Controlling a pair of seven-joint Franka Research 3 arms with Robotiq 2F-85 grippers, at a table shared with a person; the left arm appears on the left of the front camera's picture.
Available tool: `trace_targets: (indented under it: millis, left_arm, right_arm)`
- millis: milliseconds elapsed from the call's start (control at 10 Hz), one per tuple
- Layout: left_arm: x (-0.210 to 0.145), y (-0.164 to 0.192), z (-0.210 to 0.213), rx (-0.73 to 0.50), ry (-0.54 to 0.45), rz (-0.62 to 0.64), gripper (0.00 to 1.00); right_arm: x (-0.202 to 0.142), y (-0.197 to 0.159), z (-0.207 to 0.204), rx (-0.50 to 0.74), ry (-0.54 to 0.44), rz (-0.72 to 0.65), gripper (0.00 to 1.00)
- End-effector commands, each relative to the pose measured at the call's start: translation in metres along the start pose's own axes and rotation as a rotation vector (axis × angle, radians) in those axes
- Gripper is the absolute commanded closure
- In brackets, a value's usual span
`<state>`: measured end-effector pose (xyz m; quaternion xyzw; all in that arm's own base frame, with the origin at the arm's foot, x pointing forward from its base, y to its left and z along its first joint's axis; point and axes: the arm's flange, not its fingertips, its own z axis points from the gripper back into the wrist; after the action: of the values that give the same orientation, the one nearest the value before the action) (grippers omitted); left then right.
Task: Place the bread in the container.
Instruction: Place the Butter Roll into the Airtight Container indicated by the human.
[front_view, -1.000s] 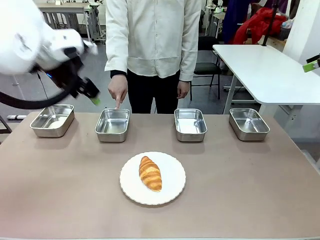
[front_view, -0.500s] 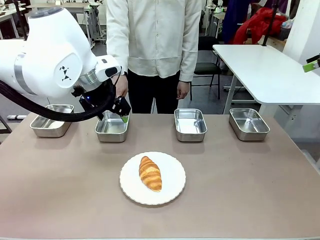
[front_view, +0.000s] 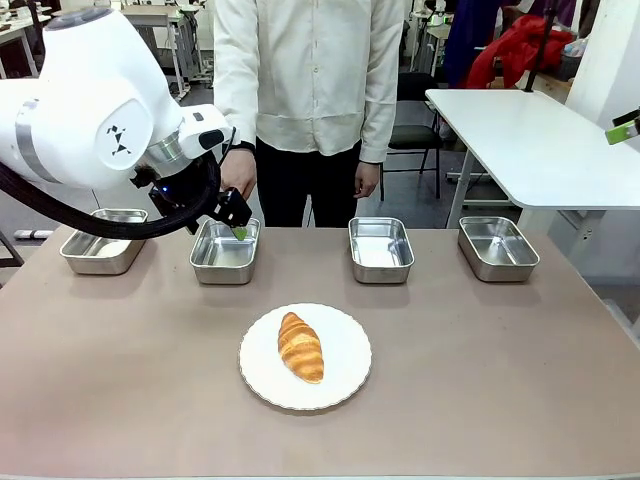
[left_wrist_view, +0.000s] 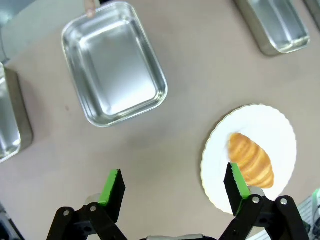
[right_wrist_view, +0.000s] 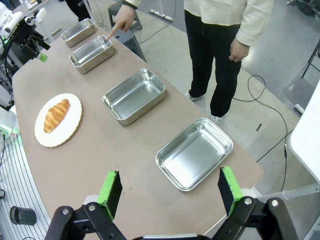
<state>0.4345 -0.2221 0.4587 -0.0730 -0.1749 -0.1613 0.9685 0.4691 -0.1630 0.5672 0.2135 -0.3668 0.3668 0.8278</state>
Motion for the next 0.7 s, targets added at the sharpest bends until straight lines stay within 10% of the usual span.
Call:
trace_targets:
  millis: [0,600]
  left_arm:
    - [-0.018,-0.028,-0.013,0.065,0.025,0.095,0.00]
    - [-0.061,-0.120,-0.051,-0.020,0.118,0.461,0.00]
  right_arm:
    - [0.001,0.001,0.000,0.003,-0.007,0.003,0.00]
    - [0.001,0.001,0.000,0.003,-0.007,0.003,0.00]
